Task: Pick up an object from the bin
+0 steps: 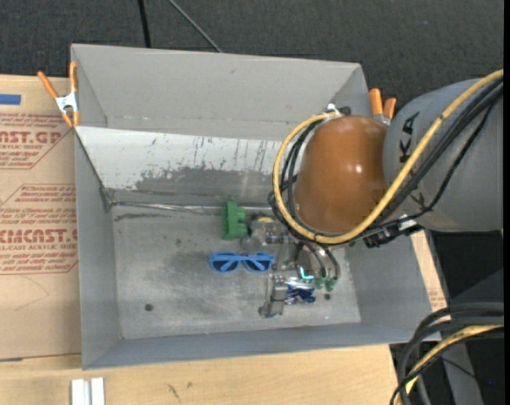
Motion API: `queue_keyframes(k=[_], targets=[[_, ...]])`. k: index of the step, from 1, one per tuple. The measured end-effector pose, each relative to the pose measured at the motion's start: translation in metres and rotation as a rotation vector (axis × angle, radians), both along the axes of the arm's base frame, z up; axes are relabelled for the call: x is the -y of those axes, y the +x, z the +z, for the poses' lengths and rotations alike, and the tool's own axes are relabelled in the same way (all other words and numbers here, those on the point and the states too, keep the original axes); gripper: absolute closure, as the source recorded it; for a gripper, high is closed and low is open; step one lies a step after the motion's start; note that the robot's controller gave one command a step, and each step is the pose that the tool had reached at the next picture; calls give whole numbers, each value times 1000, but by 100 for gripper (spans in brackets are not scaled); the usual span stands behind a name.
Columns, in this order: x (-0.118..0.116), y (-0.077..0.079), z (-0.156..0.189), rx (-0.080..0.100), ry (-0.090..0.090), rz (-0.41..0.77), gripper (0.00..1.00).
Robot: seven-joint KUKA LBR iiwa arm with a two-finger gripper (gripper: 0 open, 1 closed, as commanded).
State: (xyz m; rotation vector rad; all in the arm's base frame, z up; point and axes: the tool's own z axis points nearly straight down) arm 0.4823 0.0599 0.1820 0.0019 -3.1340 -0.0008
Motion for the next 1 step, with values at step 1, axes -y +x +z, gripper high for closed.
queue_keyframes(k=[1], targets=[[14, 55, -116, 0, -1, 58, 0]])
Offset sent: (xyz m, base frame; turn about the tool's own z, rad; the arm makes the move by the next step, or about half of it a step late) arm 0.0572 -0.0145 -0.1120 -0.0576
